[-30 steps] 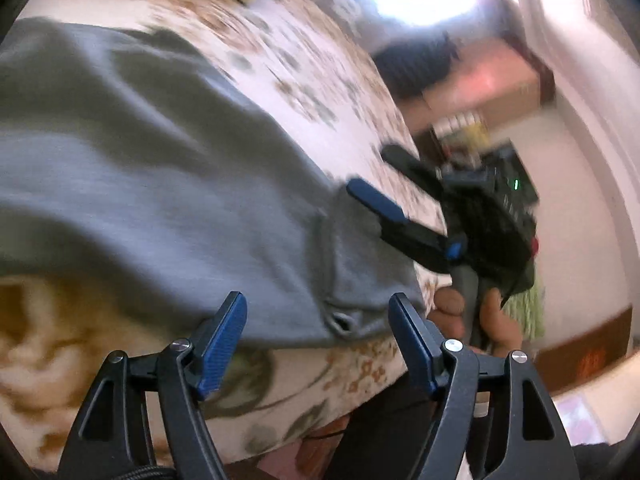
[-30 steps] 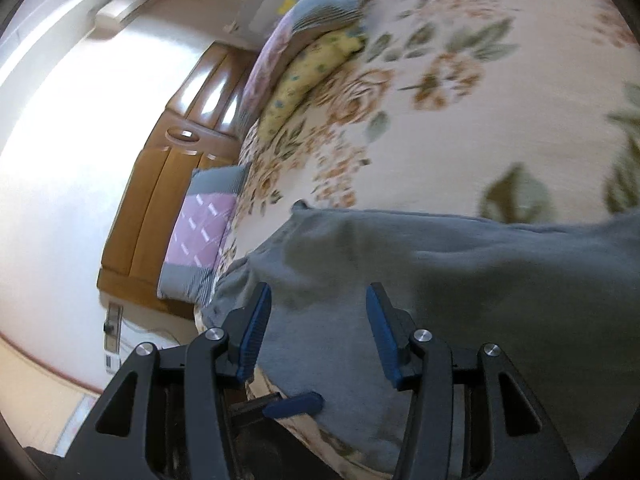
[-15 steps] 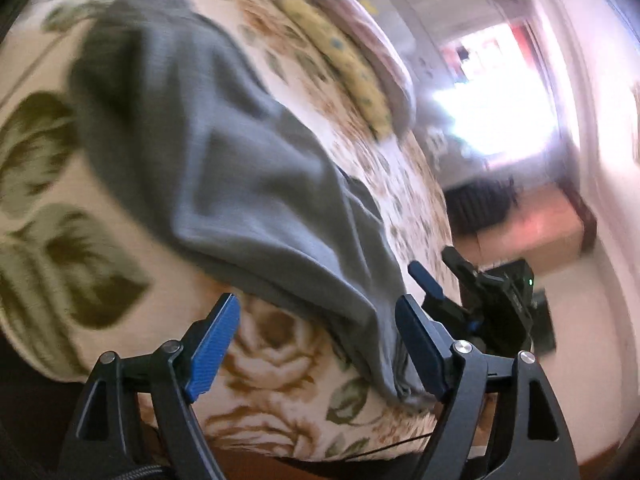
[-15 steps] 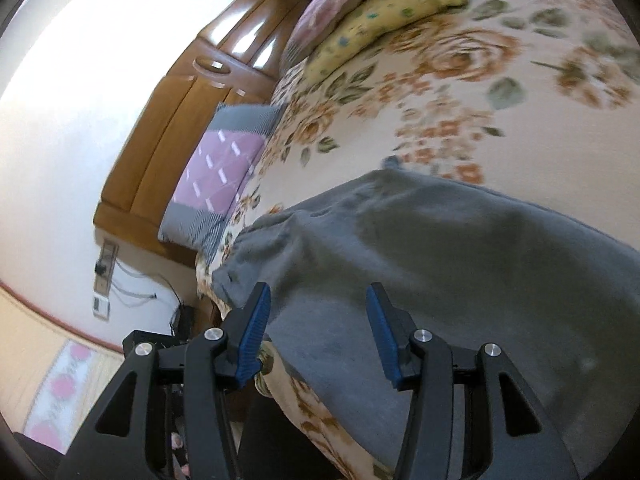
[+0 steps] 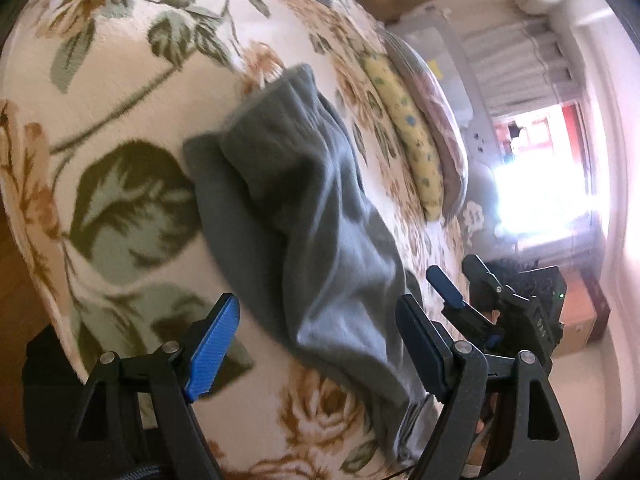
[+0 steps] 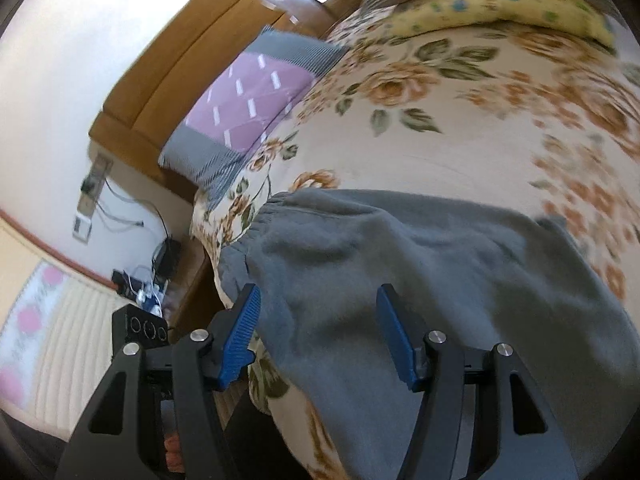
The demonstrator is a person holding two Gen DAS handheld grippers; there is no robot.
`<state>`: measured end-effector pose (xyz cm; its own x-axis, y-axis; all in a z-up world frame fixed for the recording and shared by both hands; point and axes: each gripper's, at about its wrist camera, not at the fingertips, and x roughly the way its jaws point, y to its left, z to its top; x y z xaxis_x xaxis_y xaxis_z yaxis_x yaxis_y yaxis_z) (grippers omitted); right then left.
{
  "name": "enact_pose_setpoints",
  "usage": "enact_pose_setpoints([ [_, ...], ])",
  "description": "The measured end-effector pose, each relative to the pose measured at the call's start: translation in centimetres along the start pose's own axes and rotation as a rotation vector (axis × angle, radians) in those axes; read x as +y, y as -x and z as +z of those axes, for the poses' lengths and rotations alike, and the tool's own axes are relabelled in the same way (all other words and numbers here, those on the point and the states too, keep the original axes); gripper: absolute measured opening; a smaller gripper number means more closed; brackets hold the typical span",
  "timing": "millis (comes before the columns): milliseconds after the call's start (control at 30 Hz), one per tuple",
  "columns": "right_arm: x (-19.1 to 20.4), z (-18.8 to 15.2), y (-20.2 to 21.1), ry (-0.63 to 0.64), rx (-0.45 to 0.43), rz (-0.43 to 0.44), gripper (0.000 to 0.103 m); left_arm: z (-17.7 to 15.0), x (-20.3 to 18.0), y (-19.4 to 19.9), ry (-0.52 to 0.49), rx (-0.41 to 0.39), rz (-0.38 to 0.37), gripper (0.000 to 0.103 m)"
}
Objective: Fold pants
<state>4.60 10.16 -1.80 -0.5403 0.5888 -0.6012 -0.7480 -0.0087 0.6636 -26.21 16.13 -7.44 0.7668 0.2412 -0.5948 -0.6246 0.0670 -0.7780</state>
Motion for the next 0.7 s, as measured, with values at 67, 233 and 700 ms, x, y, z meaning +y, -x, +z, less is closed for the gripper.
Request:
enact_pose_setpoints([
  [67, 0.9, 1.2, -1.7, 0.036, 0.032, -0.010, 0.062, 0.9, 0.0, -0.4, 0.001, -0.017, 0.015, 0.081],
  [233, 3.1, 4.8, -6.1, 0.147, 0.102, -0.010, 0.063, 2.2, 1.1, -1.2, 0.059, -0.054, 0.081, 0.081],
  [700, 6.4, 10.6, -19.2, 0.460, 0.389, -0.069, 0.075, 3.0, 2.1, -2.7, 0.129, -0.098, 0.114, 0.094],
])
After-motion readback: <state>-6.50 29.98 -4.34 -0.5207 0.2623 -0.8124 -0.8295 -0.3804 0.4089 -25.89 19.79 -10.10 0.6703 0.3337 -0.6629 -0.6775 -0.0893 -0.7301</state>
